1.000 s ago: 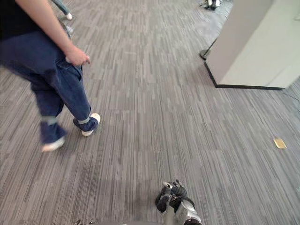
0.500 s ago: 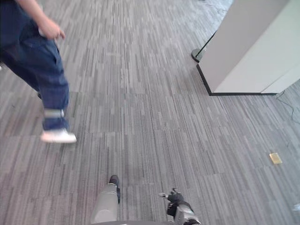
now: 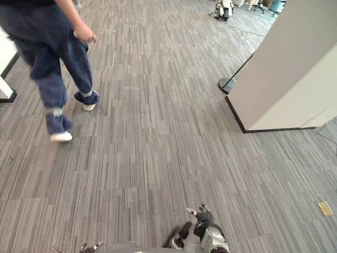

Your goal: Organize washtable

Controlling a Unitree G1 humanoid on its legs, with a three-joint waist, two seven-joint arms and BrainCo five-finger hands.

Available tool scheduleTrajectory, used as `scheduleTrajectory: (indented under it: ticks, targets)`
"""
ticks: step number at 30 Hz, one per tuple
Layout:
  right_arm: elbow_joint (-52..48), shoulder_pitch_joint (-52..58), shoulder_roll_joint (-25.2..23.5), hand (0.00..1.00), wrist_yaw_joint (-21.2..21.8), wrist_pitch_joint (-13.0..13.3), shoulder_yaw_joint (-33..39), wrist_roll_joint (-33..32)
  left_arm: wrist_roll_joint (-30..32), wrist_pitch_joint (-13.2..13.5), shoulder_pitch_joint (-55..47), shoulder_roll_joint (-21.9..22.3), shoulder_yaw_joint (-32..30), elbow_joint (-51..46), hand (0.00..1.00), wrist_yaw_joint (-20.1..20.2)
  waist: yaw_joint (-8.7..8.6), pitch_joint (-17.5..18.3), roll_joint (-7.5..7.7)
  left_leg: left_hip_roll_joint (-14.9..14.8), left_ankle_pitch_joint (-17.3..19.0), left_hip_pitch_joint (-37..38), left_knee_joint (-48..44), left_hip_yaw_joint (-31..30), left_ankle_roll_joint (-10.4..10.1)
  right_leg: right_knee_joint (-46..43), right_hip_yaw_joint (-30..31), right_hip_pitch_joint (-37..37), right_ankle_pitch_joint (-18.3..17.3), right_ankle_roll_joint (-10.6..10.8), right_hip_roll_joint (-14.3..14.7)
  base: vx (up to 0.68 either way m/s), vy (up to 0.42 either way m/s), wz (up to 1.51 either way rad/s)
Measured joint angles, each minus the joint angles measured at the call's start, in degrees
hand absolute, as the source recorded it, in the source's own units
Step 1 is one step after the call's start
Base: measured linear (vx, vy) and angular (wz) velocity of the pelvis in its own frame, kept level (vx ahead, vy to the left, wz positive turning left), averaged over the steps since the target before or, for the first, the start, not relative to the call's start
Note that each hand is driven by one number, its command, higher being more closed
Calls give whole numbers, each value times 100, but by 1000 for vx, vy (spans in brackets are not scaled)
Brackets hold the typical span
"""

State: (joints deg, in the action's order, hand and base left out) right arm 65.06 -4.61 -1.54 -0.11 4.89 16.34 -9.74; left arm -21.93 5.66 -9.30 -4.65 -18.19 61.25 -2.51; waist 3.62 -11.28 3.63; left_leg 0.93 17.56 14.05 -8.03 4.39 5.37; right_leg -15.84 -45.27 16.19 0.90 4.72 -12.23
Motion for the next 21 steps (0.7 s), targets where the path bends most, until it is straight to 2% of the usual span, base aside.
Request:
scheduleTrajectory:
  ticks: [1, 2, 3, 4, 5, 6, 7, 8, 9, 10, 11, 12, 13, 14, 15, 16, 17, 18, 19, 20, 21]
  targets:
    - [-18, 1, 33, 0, 0, 2, 106, -8, 45, -4, -19, 35, 2, -6, 0, 4, -19, 1, -37, -12, 120, 116, -51, -22, -96, 52, -1, 42, 27, -67, 71, 545, 29, 43]
    - [-87, 21, 27, 0, -30, -83, 316, -98, 55, 1, -175, 106, -6, 48, 0, 18, -71, 51, -64, 2, 319, 229, -524, -92, -383, 14, 126, -49, -84, -309, 221, 730, -4, 79]
    - [-81, 214, -7, 0, -74, -119, 350, -113, 14, 14, -320, 39, -103, 13, 0, 93, -206, 195, 133, 239, 361, -287, -2015, -292, -638, -71, 419, -203, -306, -696, 207, 650, -40, 91]
    - [-79, 312, -3, 0, -83, -138, 344, -117, 14, -6, -347, 61, -128, 10, 0, 99, -283, 203, 87, 245, 263, -606, -2878, -313, -1070, -42, 557, -288, -27, -1351, 242, 614, -47, 64]
    - [-122, 332, 270, 0, -82, -153, 343, -151, 8, -41, -448, 274, -154, 55, 0, 98, -285, 277, -286, -108, -453, -1203, -4337, -76, -1842, -358, 641, -367, -150, -1226, 343, 610, 34, -48]
    - [-126, 246, 309, 0, -97, -197, 333, -179, 5, -50, -718, 386, -41, 228, 0, 99, -169, 377, -549, -578, -1731, -1623, -5278, 461, -1546, -224, 912, -580, -327, -1159, 599, 652, 163, -113]
    - [-165, 210, 312, 0, -117, -190, 372, -233, 8, -74, -814, 480, 12, 299, 0, 104, -131, 374, -778, -915, -1677, -1959, -5882, 591, -1529, 43, 1139, -747, -300, -1178, 919, 536, 198, -140]
    - [-98, 139, 321, 0, -115, -172, 396, -290, 7, -100, -796, 535, -11, 368, 0, 105, -110, 307, -885, -1120, -1114, -2352, -6286, 585, -1521, 162, 1285, -923, -302, -1176, 1053, 448, 226, -106]
    - [112, -50, 261, 0, -119, -207, 395, -346, -4, -143, -725, 519, -136, 375, 0, 100, -81, 224, -743, -1228, -450, -2723, -6133, 576, -1313, 258, 1527, -1142, -389, -1041, 1047, 368, 159, -77]
    - [183, -89, 211, 0, -121, -245, 372, -369, -8, -144, -699, 503, -191, 344, 0, 100, -49, 161, -613, -1283, -229, -2842, -5807, 560, -1175, 311, 1608, -1302, -409, -948, 1007, 482, 187, -75]
    - [207, -83, 81, 0, -114, -268, 270, -365, -68, -126, -731, 420, -258, 230, 0, 112, 42, 105, -402, -1394, 13, -2965, -4866, 456, -883, 315, 1816, -1534, -575, -762, 884, 392, 146, -53]
    - [208, -82, 29, 0, -113, -267, 221, -361, -115, -122, -741, 366, -264, 206, 0, 105, 43, 106, -328, -1429, 44, -3043, -4296, 313, -872, 301, 1879, -1639, -662, -672, 820, 580, 288, -54]
    - [211, -85, -7, 0, -108, -267, 99, -353, -171, -115, -741, 302, -266, 185, 0, 89, 34, 113, -224, -1452, -16, -3148, -2966, -21, -944, 172, 2002, -1732, -850, -472, 691, 590, 374, -48]
    - [227, -111, -15, 0, -99, -264, 99, -301, -227, -72, -757, 321, -278, 136, 0, 71, 53, 115, -195, -1469, -420, -3086, -1589, -375, -1264, -148, 2172, -1767, -1112, -256, 491, 497, 333, -47]
    - [265, -121, -23, 0, -103, -254, 100, -285, -233, -70, -761, 325, -282, 132, 0, 47, 57, 120, -195, -1457, -819, -2990, -1292, -433, -1365, -324, 2263, -1778, -1257, -139, 340, 518, 424, -47]
    - [379, -79, -9, 0, -108, -253, 94, -233, -298, -39, -835, 339, -400, 148, 0, -14, 52, 172, -143, -1268, -1623, -2767, -1040, -351, -1429, -546, 2362, -1835, -1467, 85, 47, 415, 353, -31]
    - [438, -69, -88, 0, -109, -259, 99, -202, -369, -17, -833, 261, -424, 164, 0, -32, 43, 239, 34, -1129, -1440, -2739, -1192, -196, -1312, -656, 2385, -1852, -1477, 99, -181, 642, 476, -33]
    - [464, -81, -134, 0, -96, -275, 103, -177, -439, 7, -826, 237, -495, 161, 0, -44, 51, 291, 133, -1093, -1262, -2691, -1428, -119, -1204, -903, 2364, -1854, -1337, -125, -299, 523, 391, -47]
    - [455, -70, -154, 0, -94, -270, 97, -151, -455, -5, -866, 216, -503, 174, 0, -38, 61, 255, 91, -1030, -995, -2492, -1774, 78, -1080, -1404, 2357, -1735, -1067, -392, -550, 574, 451, -71]
    - [425, -40, -148, 0, -95, -259, 107, -151, -465, -36, -894, 226, -521, 251, 0, -20, 50, 254, 162, -858, -865, -2100, -1883, 248, -962, -2033, 2366, -1681, -723, -885, -913, 437, 390, -75]
    - [380, -40, -128, 0, -96, -248, 122, -145, -437, -40, -923, 238, -509, 246, 0, -11, 46, 220, 180, -775, -837, -1809, -1835, 305, -909, -2385, 2363, -1665, -447, -1242, -1137, 404, 291, -71]
